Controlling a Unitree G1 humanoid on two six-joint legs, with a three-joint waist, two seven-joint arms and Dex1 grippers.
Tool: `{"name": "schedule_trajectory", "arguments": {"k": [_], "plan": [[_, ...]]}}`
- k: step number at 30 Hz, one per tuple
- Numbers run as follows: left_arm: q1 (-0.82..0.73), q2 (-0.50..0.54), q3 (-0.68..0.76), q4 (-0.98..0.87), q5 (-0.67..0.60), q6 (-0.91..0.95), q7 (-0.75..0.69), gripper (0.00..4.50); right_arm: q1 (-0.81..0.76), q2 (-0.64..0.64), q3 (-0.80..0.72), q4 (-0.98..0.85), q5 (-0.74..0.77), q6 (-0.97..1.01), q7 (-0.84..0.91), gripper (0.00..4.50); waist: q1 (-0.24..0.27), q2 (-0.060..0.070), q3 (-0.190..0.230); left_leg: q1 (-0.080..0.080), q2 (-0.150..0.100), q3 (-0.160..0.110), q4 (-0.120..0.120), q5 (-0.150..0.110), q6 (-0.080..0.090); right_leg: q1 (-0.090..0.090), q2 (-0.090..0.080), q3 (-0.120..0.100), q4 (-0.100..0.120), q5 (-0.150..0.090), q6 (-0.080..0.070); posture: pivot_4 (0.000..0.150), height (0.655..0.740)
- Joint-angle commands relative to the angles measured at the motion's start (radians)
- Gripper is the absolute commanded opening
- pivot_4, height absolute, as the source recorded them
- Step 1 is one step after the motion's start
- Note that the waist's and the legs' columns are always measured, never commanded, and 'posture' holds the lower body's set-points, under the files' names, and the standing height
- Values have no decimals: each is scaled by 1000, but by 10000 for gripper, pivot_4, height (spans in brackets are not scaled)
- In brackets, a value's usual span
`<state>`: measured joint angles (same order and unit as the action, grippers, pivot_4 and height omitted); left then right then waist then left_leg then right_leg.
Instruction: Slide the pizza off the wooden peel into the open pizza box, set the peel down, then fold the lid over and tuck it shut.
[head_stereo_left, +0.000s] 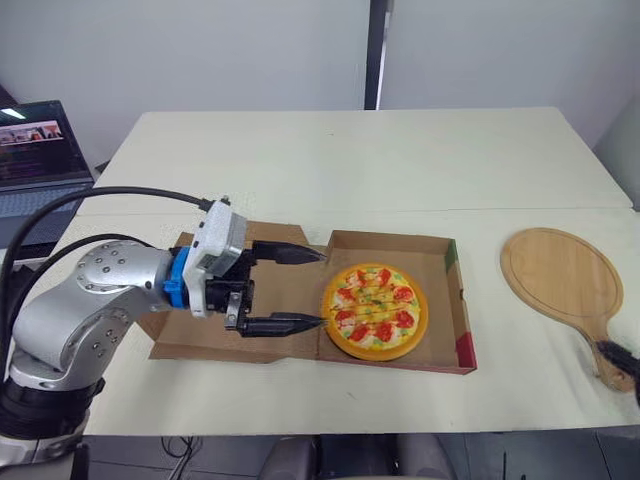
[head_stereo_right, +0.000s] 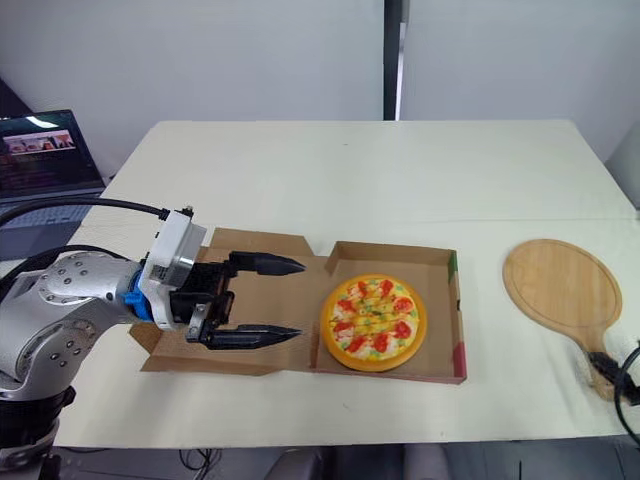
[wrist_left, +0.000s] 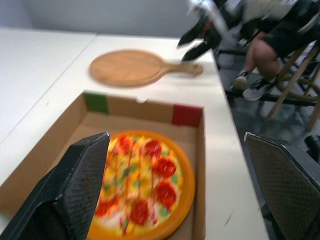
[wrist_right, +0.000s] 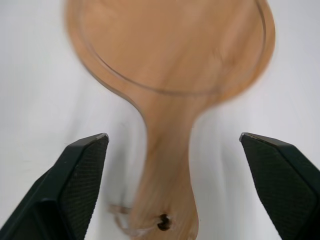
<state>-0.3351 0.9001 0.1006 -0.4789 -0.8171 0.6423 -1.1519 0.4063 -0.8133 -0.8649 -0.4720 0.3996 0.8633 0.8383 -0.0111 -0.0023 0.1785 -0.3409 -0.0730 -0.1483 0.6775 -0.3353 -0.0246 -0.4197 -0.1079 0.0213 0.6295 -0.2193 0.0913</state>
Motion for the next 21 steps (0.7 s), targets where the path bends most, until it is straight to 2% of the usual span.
{"name": "schedule_trajectory", "arguments": {"k": [1,2,5,10,14,15,21], "plan": [[54,59,49,-2,33,-42,-62,45000,-92,-91,11,-126,99,14,40,44588,-9,0,0,1,1,1,0,0,0,0,0,0,0,0,0,1500,7400],[76,76,47,2,62,-70,-84,45000,-154,-119,56,-139,111,10,20,44588,-14,-1,0,1,1,1,0,0,0,0,1,0,0,0,0,1500,7400],[116,105,40,19,127,-137,-123,45000,-344,-186,223,-176,155,13,-12,35667,-18,-1,0,1,2,2,0,0,0,1,1,0,0,1,-1,1500,7400],[153,105,61,15,140,-155,-126,45000,-618,-244,546,-197,165,3,-13,17101,-10,-2,1,-3,1,-3,0,0,0,-1,1,-4,-2,1,-1,1500,7400],[160,103,68,12,138,-153,-119,45000,-789,-186,768,-179,137,4,-34,2366,-5,-4,2,-6,0,-6,0,2,-4,-3,0,-5,-2,1,-1,1500,7400],[162,102,69,10,138,-153,-116,45000,-817,-168,821,-176,123,-2,-37,147,-6,-4,2,-6,0,-6,0,2,-5,-3,0,-5,-2,1,-1,1500,7400],[175,94,70,-14,125,-143,-97,45000,-845,-135,967,-158,49,-51,-26,147,3,-4,2,-6,-1,-8,0,1,-5,-4,-1,-6,-2,1,-1,1500,7400]]}}
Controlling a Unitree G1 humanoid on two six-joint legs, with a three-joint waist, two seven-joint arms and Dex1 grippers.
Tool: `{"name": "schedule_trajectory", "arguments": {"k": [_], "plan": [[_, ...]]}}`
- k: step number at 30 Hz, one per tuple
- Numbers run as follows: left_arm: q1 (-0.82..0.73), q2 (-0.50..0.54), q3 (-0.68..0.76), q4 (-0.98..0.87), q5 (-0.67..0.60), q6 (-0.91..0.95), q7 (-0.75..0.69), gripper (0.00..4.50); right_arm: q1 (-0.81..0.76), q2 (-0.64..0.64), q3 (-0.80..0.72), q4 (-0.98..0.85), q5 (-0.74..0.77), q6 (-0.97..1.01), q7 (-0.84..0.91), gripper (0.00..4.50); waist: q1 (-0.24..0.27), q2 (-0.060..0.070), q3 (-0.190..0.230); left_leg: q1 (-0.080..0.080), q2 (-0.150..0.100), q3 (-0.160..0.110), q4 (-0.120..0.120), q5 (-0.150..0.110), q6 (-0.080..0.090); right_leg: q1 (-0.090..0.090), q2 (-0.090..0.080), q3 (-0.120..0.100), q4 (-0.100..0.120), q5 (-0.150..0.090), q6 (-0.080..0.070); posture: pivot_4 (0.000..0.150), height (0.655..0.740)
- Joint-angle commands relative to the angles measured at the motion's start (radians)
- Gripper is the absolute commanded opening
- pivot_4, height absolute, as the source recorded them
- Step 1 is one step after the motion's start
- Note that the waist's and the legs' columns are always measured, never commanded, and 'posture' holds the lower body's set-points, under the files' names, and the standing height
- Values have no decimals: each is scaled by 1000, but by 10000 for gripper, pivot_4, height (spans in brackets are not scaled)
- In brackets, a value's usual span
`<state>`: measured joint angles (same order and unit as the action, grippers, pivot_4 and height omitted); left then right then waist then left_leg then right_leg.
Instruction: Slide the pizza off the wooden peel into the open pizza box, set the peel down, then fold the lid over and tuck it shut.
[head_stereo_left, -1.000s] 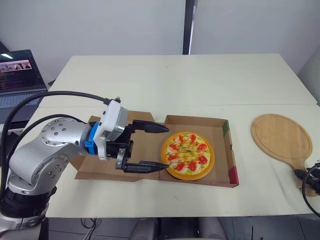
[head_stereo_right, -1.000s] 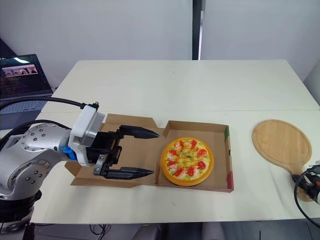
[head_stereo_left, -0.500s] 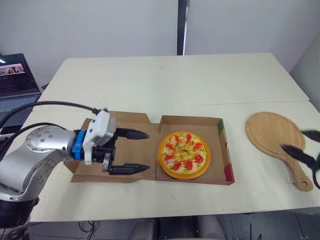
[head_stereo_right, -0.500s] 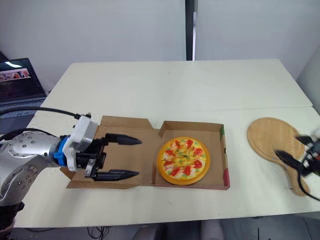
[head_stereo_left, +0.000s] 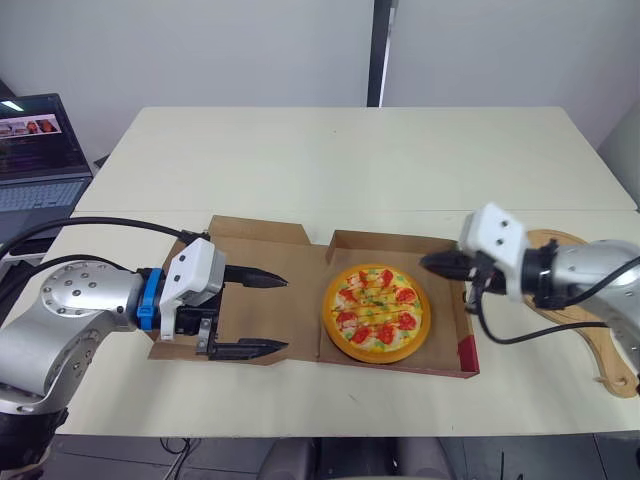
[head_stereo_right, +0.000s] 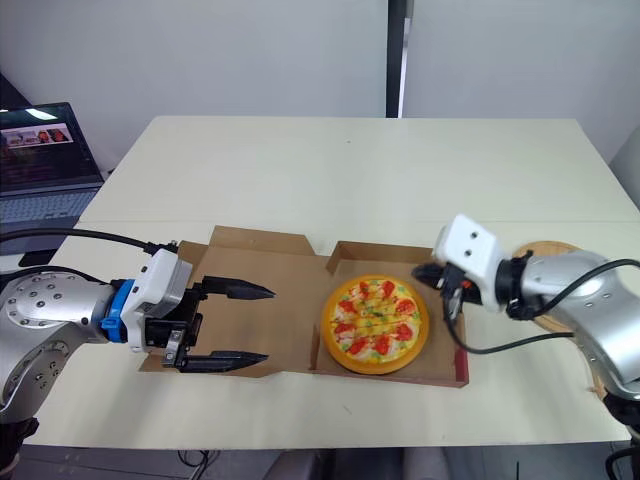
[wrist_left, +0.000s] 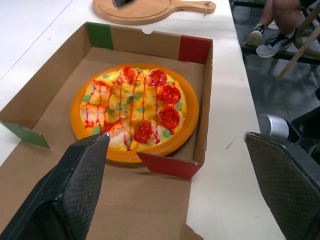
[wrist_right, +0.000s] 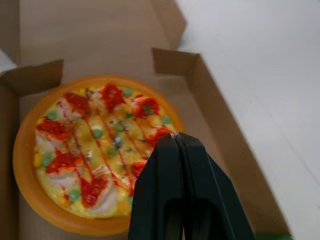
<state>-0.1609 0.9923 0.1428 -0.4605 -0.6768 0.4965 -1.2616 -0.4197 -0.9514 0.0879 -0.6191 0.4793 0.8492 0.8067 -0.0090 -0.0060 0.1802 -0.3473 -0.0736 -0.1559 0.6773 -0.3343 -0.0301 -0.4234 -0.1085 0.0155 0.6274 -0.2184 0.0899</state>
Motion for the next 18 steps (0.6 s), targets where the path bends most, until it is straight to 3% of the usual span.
{"name": "schedule_trajectory", "arguments": {"k": [1,18], "plan": [[2,1,28,-36,-19,5,16,45000,-18,4,23,-8,-38,-43,8,147,2,0,0,0,0,0,0,0,0,0,0,0,0,0,0,1500,7400],[41,8,51,-21,-17,1,22,45000,33,-26,7,-19,-83,-96,58,147,4,0,0,0,0,0,0,0,0,0,0,0,1,0,0,1500,7400]]}}
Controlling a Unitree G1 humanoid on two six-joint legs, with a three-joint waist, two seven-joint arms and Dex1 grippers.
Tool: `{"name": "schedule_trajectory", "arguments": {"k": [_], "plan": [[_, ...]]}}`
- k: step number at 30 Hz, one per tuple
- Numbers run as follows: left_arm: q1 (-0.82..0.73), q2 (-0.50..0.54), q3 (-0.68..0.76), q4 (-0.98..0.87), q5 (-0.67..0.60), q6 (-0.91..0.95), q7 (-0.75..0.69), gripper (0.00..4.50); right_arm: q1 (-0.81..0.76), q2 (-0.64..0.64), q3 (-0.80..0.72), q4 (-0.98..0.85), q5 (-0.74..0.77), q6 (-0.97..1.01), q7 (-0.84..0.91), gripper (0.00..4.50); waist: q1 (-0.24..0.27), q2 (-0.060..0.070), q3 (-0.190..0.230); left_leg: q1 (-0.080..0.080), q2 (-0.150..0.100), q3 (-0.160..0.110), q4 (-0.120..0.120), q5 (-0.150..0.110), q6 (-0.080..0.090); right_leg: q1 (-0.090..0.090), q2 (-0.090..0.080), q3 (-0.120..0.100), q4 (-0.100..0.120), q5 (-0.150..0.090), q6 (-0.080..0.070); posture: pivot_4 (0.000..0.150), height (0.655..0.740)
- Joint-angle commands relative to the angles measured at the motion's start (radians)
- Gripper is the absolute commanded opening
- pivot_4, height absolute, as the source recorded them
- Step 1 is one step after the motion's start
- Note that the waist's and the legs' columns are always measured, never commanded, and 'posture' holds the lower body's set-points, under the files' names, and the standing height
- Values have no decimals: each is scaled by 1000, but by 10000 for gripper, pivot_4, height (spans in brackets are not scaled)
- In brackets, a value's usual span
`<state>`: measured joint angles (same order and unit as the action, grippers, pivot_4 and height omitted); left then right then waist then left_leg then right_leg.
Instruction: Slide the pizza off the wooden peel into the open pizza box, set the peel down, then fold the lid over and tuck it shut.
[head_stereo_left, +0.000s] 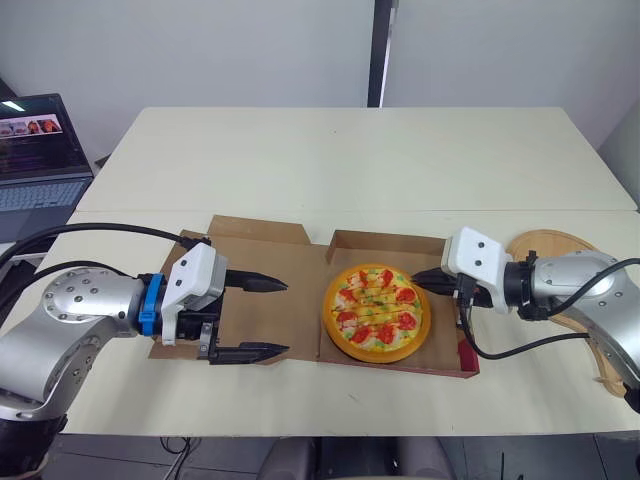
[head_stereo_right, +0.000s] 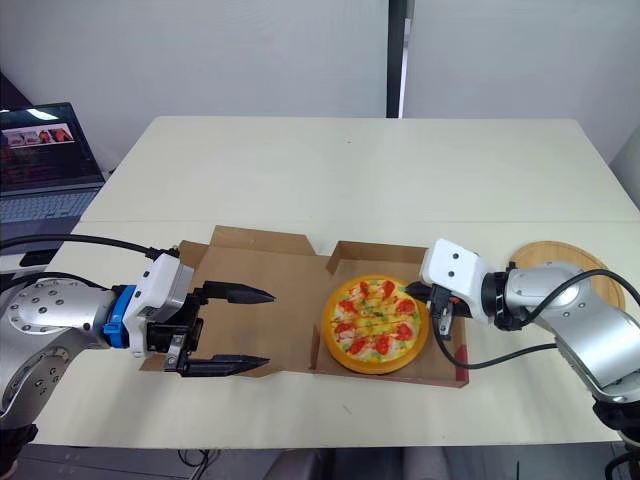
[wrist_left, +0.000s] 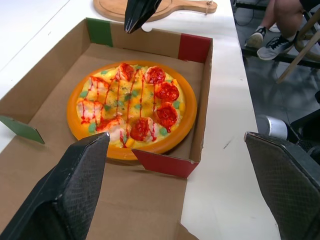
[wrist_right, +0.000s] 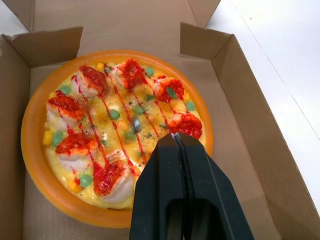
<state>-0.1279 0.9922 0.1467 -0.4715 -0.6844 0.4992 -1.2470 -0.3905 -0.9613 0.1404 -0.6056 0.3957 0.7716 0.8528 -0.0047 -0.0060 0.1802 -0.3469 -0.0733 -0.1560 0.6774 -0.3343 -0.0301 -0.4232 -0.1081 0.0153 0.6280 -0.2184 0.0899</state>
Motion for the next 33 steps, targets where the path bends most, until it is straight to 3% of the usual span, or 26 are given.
{"name": "schedule_trajectory", "arguments": {"k": [1,9,15,19,26,33], "plan": [[14,7,56,-10,-15,3,14,45000,6,-21,-58,-37,7,-17,16,147,0,0,0,0,0,0,0,0,0,0,0,0,0,0,0,1500,7400],[71,1,137,-28,-66,79,75,45000,46,-49,-182,-45,67,-2,49,147,1,0,0,0,0,0,0,0,0,0,0,0,0,0,0,1500,7400],[204,-40,321,-59,-184,205,187,45000,141,-70,-340,9,61,-85,77,147,2,0,0,0,0,0,0,0,0,0,0,0,0,0,0,1500,7400],[362,-144,493,-70,-323,312,318,45000,86,-53,-291,49,58,-167,114,147,-13,0,0,2,1,2,-1,0,0,0,0,1,0,0,0,1500,7400],[571,-344,695,-28,-594,417,609,45000,-162,31,-118,101,133,-70,159,147,-21,-1,0,2,3,1,0,-1,2,1,1,0,0,0,-1,1500,7400],[829,-487,747,-18,-896,441,787,45000,-296,112,-15,137,157,-37,205,147,-15,-2,0,1,9,1,0,-1,-1,0,0,1,-1,0,-1,1500,7400]]}}
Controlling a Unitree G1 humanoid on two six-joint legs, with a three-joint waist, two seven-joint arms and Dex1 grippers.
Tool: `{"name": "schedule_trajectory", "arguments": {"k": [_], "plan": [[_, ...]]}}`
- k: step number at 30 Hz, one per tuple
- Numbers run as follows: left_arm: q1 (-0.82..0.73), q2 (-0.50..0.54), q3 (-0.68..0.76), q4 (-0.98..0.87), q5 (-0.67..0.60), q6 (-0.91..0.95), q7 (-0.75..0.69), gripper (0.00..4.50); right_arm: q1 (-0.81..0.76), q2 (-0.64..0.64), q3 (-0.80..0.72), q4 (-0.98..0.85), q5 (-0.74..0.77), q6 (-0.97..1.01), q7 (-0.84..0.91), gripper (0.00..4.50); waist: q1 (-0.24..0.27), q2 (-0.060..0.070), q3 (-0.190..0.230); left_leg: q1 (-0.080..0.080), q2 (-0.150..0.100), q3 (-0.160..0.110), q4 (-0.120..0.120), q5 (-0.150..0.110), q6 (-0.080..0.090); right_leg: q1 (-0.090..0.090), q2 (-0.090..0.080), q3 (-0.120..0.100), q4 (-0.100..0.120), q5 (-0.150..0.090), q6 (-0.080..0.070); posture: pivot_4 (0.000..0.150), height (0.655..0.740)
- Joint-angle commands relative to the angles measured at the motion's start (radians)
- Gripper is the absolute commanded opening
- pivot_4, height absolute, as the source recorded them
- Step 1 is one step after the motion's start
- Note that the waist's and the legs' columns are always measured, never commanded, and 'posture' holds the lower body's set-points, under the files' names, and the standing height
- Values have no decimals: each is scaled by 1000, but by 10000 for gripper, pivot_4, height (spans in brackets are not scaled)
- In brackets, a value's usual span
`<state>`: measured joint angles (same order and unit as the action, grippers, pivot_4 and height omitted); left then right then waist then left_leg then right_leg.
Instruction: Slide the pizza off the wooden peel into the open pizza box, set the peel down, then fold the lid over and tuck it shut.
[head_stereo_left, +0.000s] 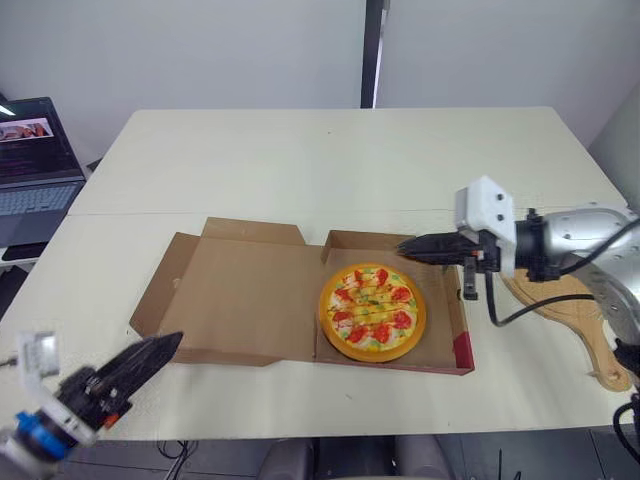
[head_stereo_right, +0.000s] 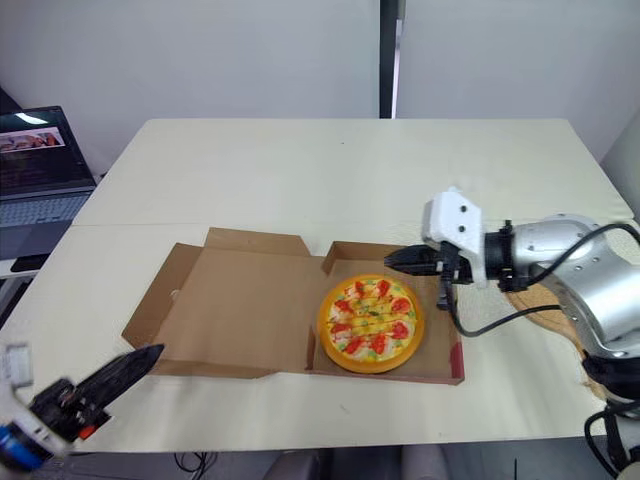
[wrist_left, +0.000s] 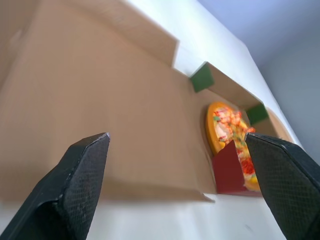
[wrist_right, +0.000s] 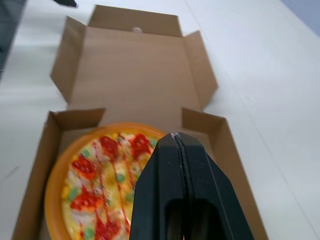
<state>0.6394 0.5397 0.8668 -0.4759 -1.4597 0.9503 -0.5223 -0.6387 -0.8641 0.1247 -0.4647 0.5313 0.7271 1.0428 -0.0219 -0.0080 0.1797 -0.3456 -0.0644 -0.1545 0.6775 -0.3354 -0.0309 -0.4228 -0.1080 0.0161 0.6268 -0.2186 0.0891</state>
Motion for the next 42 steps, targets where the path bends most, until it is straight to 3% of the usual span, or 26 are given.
{"name": "schedule_trajectory", "arguments": {"k": [1,3,5,14,33,36,42], "plan": [[88,-54,16,-21,-153,-16,84,45000,-58,22,4,2,26,10,21,1805,3,0,0,0,0,0,0,0,0,0,0,0,0,0,0,1500,7400],[136,-101,-19,-39,-219,-32,138,45000,-79,36,8,10,42,19,38,5551,8,-1,0,0,1,1,0,-2,3,0,0,-1,0,-1,-1,1500,7400],[157,-150,-53,-50,-257,-65,196,45000,-93,43,10,12,53,27,52,12108,13,-1,0,0,2,1,0,-2,3,0,1,-1,0,-1,-1,1500,7400],[98,-298,-187,-64,-264,-239,394,45000,-102,38,25,23,19,14,64,44710,21,-1,0,1,2,3,0,-2,3,0,3,-1,0,-1,-2,1500,7400],[-102,-304,-309,-69,-336,-407,702,45000,-87,25,37,18,-9,4,82,44710,23,-1,-1,1,2,5,0,-1,-3,-1,8,0,0,0,-5,1500,7400],[-89,-330,-338,-130,-348,-441,756,39276,-87,22,36,19,-11,3,82,45000,24,-2,0,1,2,5,0,-1,-3,-1,8,1,-1,0,-5,1500,7400],[-53,-343,-368,-199,-351,-490,810,20040,-85,19,32,16,-8,7,80,45000,27,-2,0,1,2,6,0,-1,-3,-1,8,1,-1,0,-5,1500,7400]]}}
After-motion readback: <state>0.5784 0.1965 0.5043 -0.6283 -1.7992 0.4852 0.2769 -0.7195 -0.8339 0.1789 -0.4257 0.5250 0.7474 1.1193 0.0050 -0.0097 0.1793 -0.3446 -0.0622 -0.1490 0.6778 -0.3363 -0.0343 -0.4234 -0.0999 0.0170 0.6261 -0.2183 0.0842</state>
